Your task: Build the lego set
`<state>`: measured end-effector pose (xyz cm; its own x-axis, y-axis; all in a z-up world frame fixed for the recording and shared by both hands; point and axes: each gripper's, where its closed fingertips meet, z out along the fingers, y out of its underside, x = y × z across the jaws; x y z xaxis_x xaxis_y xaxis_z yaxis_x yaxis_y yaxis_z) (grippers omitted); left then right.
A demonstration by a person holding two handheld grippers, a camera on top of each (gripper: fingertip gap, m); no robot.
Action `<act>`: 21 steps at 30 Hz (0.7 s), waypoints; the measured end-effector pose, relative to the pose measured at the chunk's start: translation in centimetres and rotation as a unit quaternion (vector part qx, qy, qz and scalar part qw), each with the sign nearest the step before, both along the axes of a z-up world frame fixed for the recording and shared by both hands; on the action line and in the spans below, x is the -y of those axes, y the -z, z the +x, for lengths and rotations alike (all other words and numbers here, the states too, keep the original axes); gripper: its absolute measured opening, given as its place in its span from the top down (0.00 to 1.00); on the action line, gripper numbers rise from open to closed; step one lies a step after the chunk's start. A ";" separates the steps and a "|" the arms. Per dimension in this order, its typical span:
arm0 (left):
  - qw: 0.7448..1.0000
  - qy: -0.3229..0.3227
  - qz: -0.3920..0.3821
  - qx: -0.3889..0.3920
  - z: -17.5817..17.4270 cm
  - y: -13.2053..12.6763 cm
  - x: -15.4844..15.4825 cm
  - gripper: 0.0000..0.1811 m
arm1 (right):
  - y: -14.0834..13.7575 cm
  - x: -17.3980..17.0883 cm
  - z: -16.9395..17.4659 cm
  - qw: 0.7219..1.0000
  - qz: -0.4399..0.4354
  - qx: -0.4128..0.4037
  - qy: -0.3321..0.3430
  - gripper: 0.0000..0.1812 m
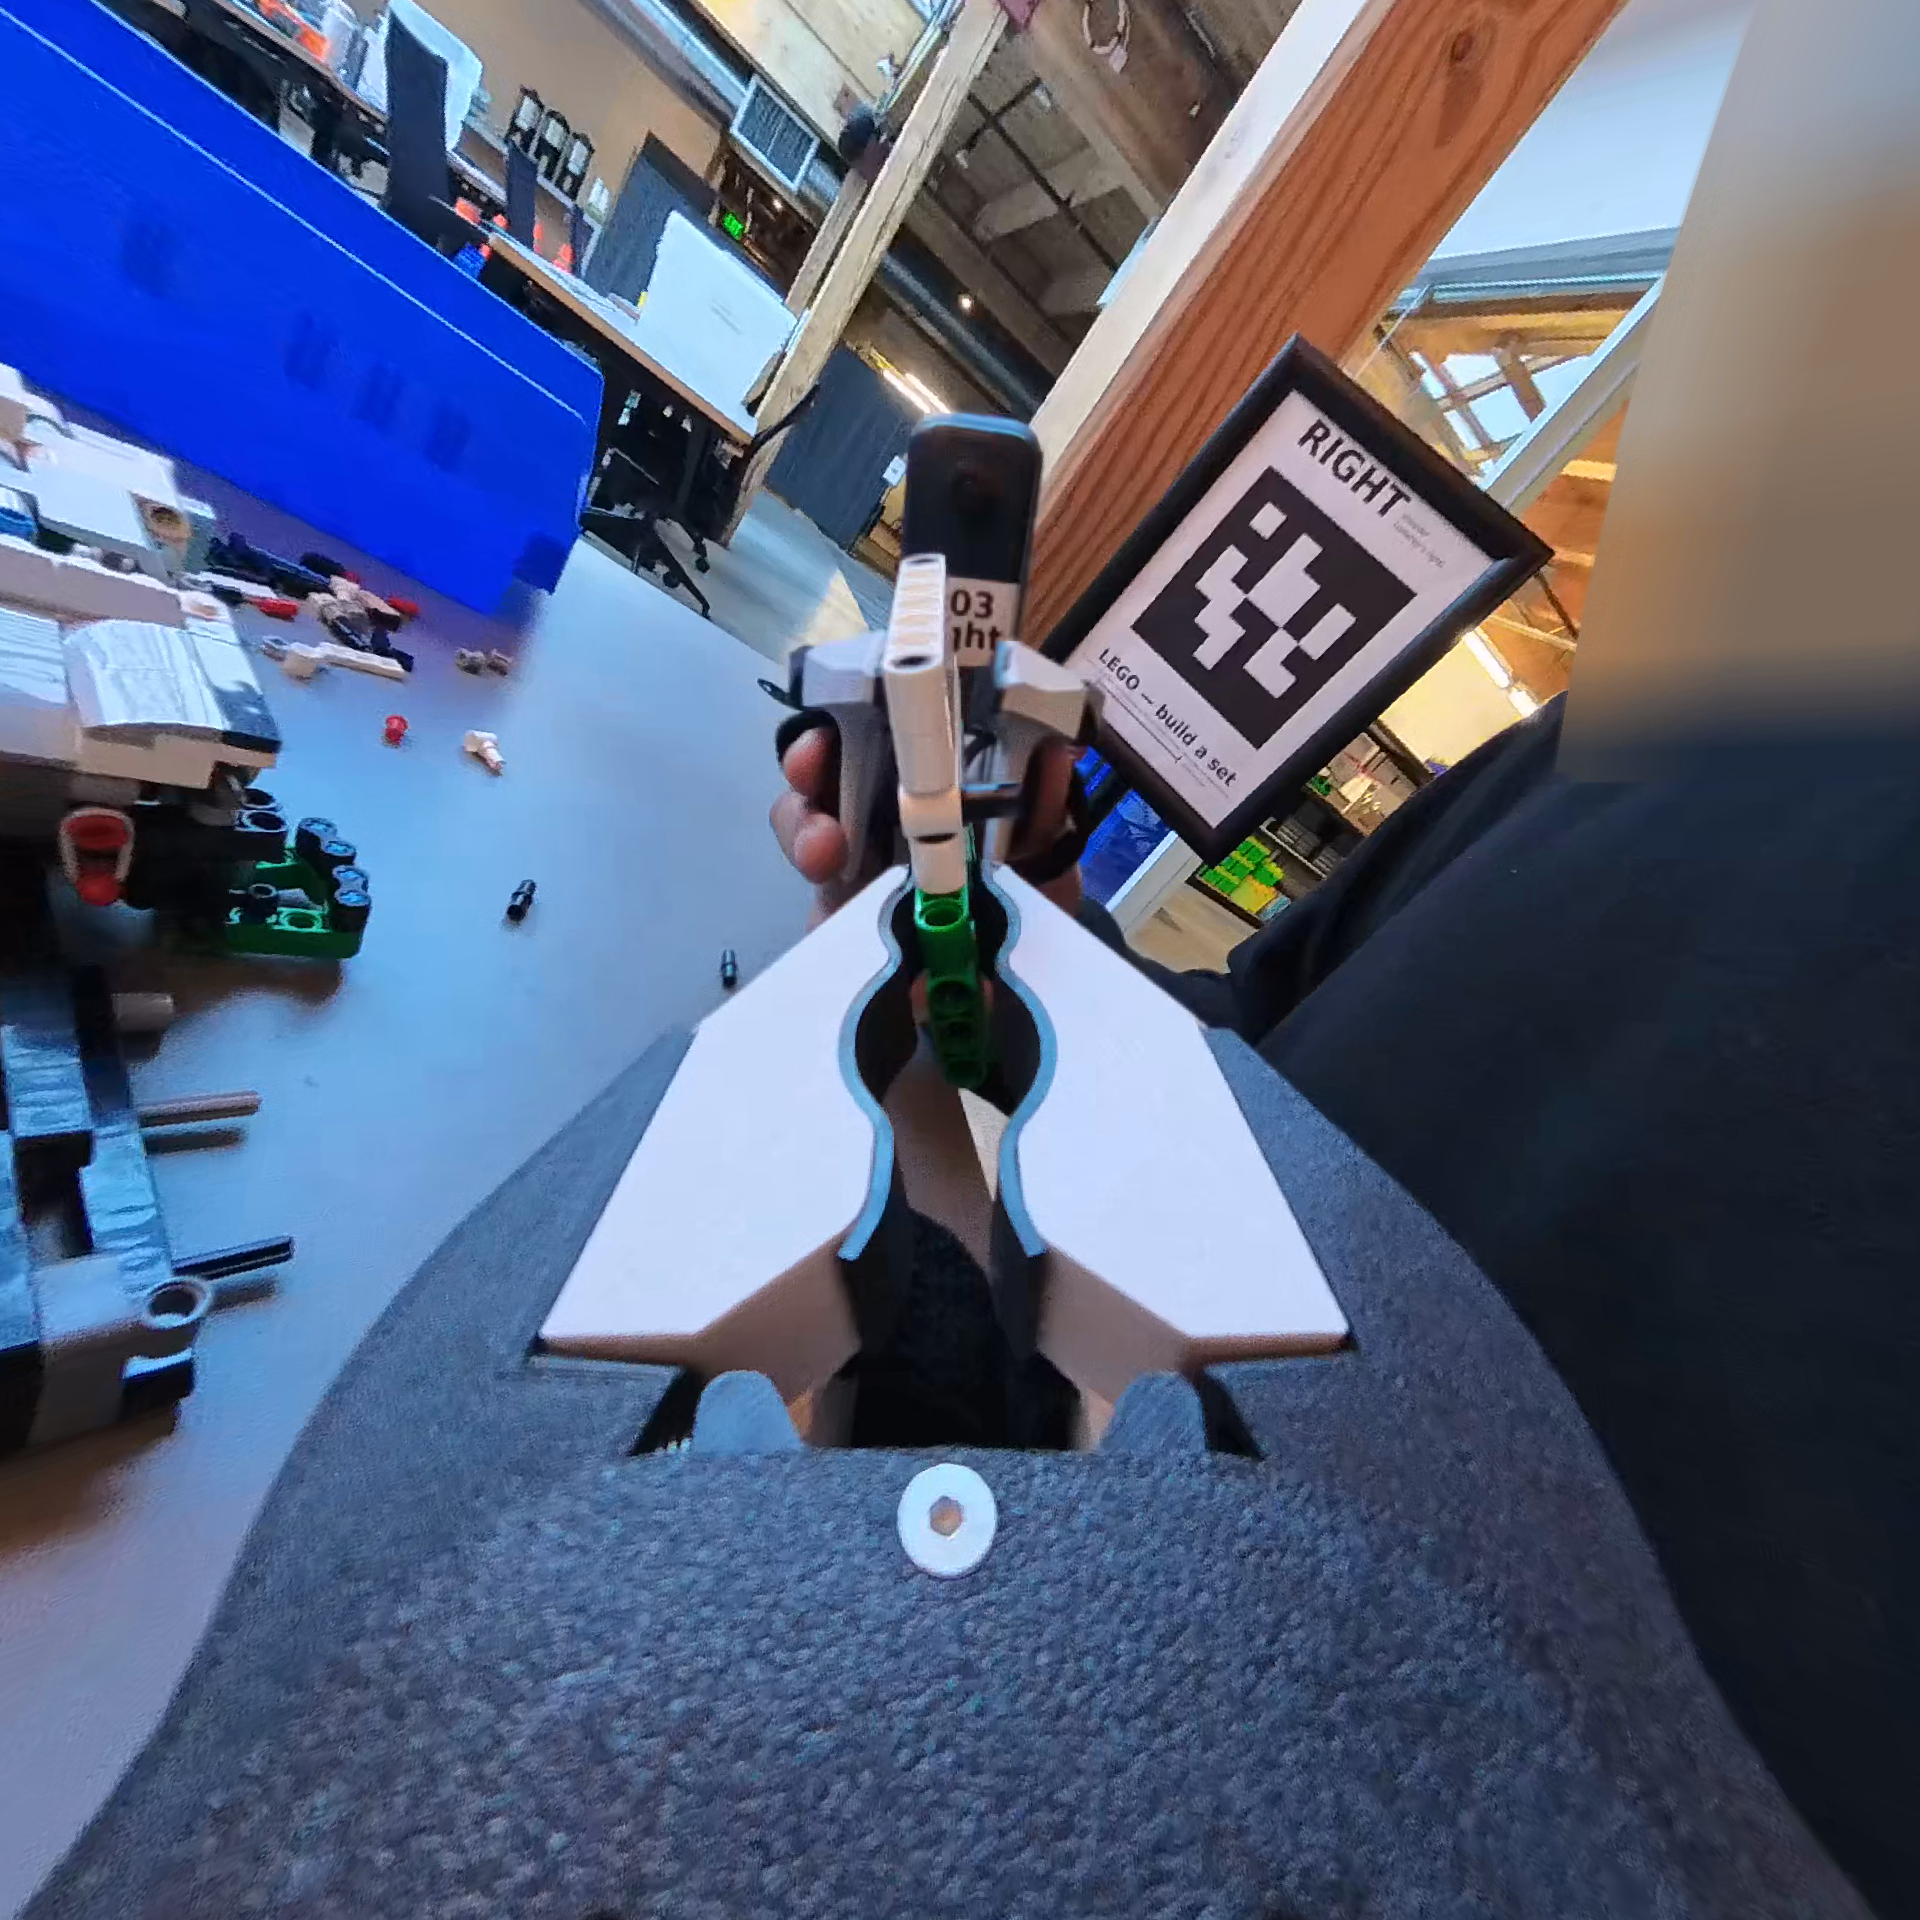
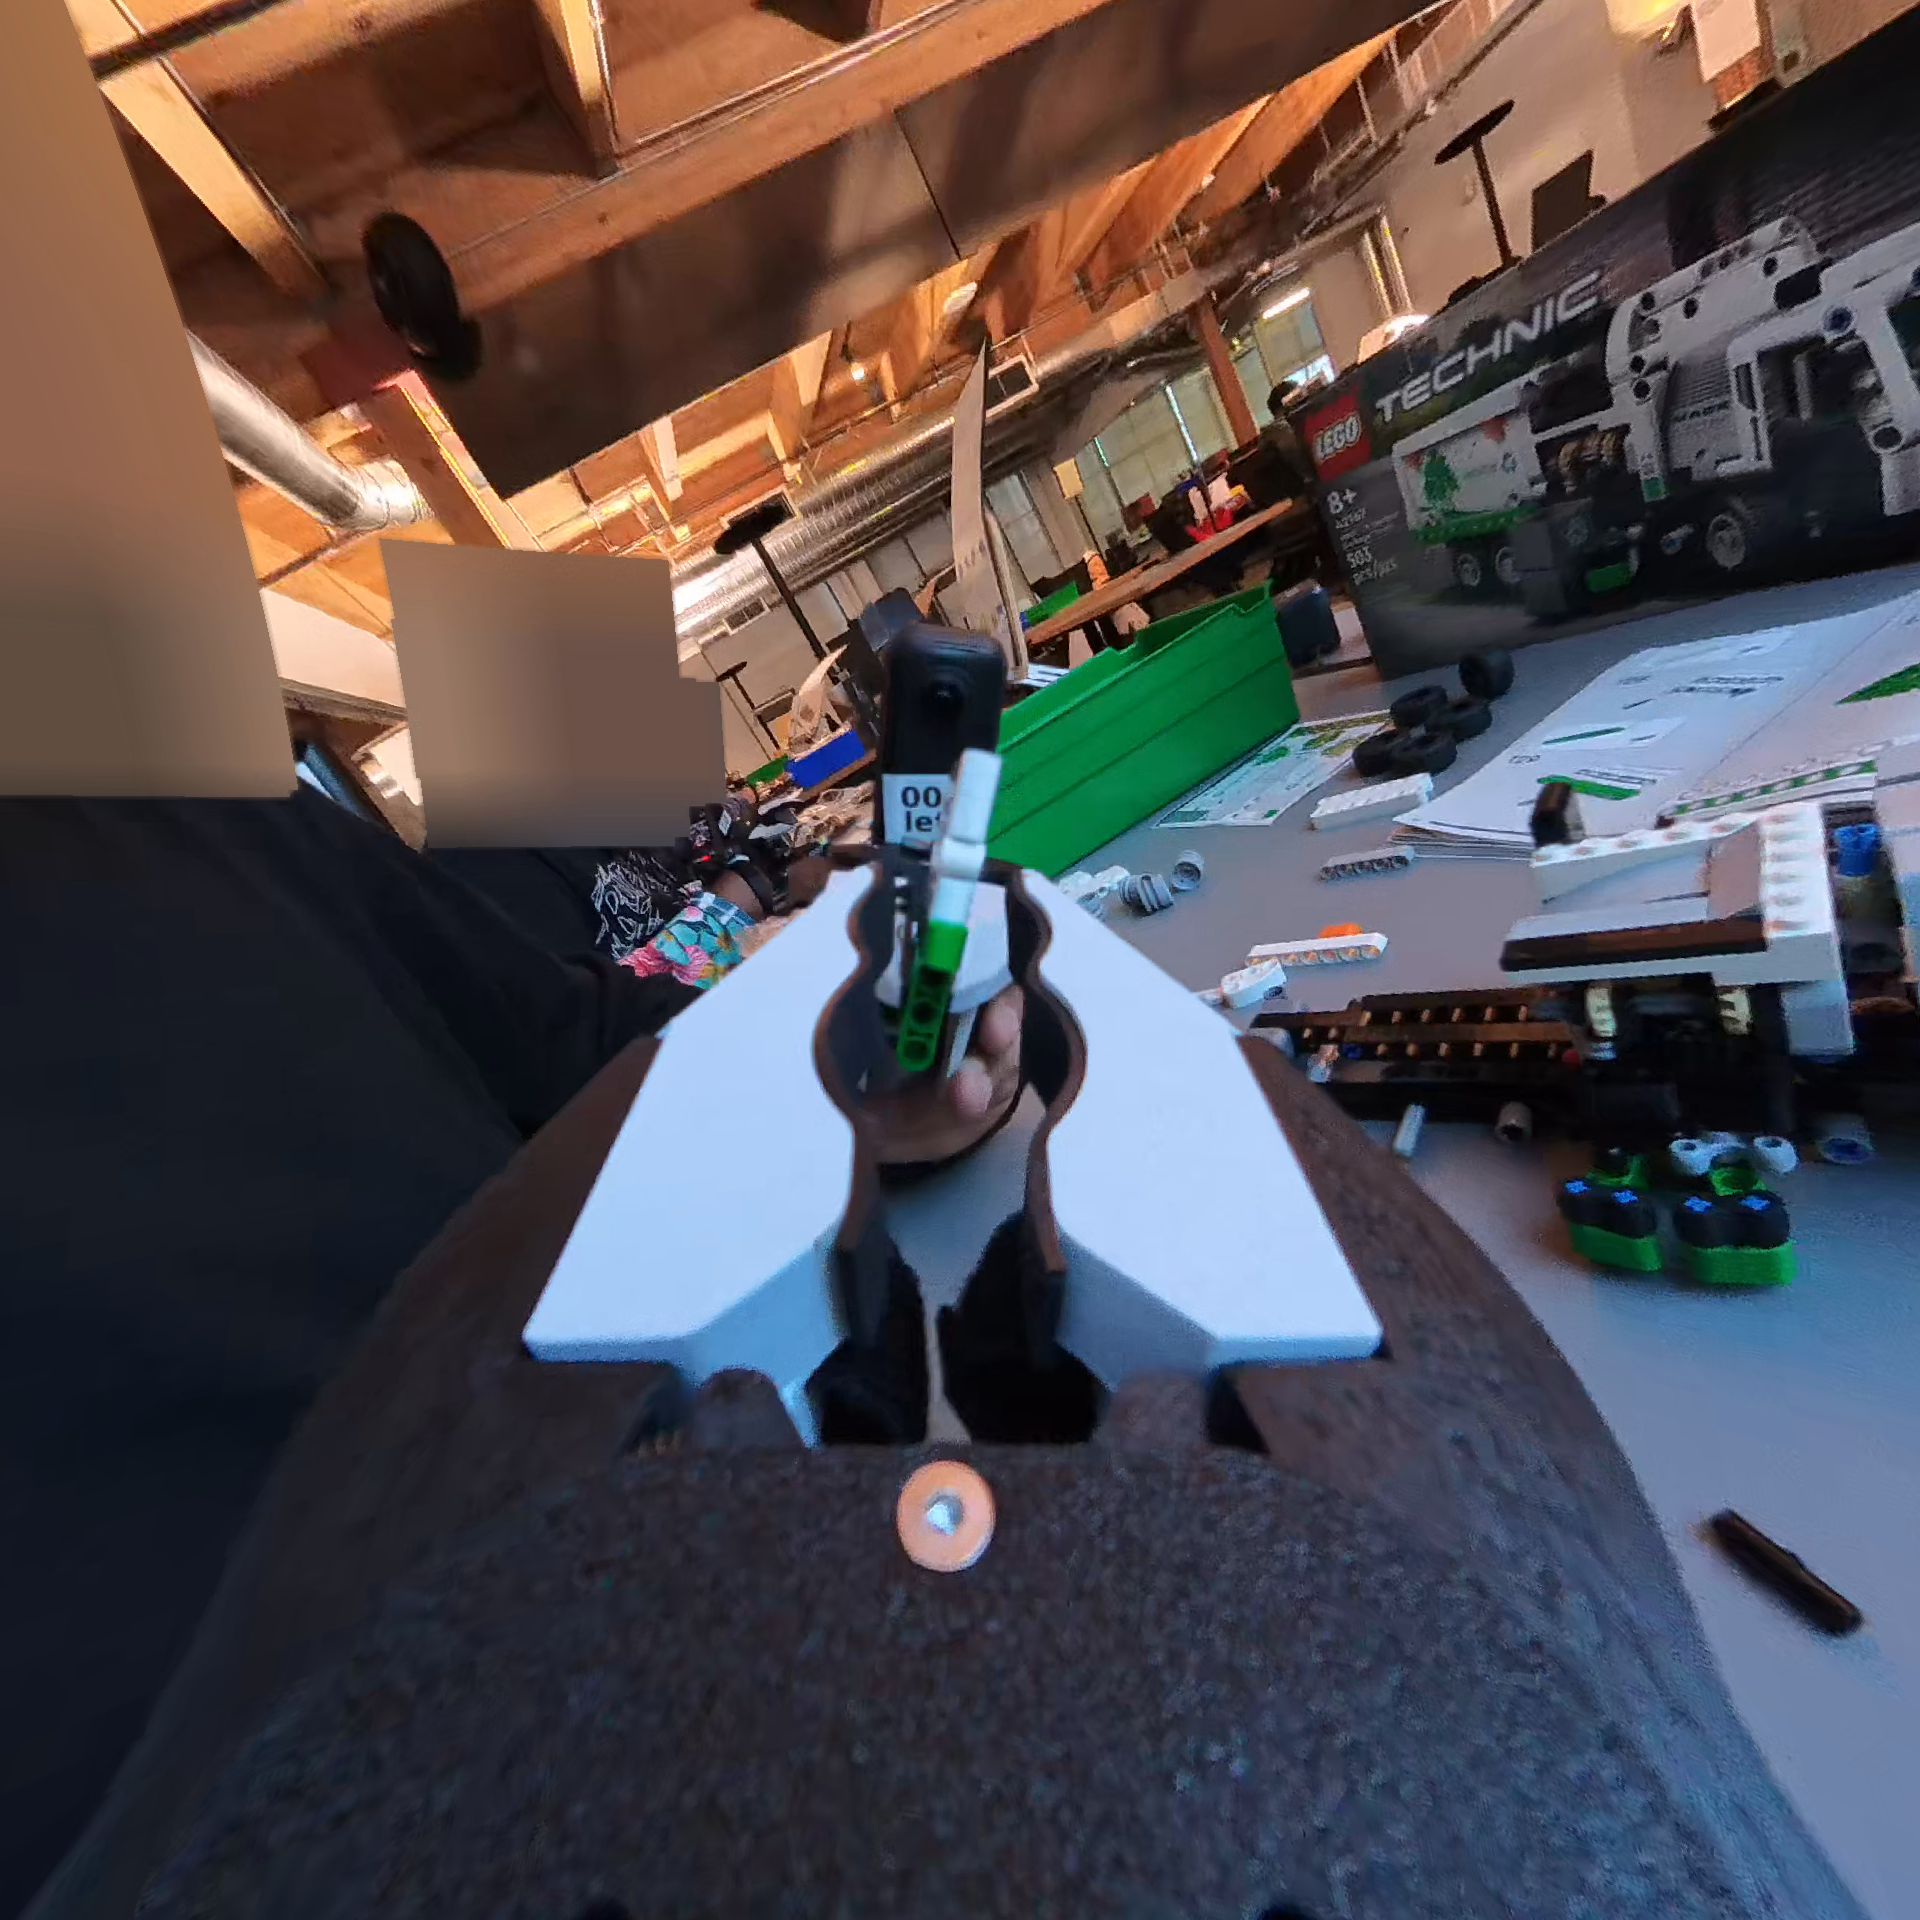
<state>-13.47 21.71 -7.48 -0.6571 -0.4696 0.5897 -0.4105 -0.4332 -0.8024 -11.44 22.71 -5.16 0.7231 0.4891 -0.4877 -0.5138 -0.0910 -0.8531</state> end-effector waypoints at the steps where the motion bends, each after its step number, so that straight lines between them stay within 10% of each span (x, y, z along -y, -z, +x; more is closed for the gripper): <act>1: 1.000 0.000 -0.006 0.000 0.0 -0.1 0.0 0.98 | 0.2 0.1 0.1 1.000 -0.007 0.006 -0.004 0.91; 21: 1.000 -0.001 -0.021 -0.014 0.4 0.0 -0.7 0.96 | 0.8 -1.3 -1.0 0.999 -0.017 -0.047 0.021 0.96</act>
<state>-13.04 22.37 -7.49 -0.6395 -0.4455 0.6266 -0.4316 -0.4665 -0.7721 -12.47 24.03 -5.96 0.6930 0.4414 -0.5701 -0.5952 -0.0959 -0.7978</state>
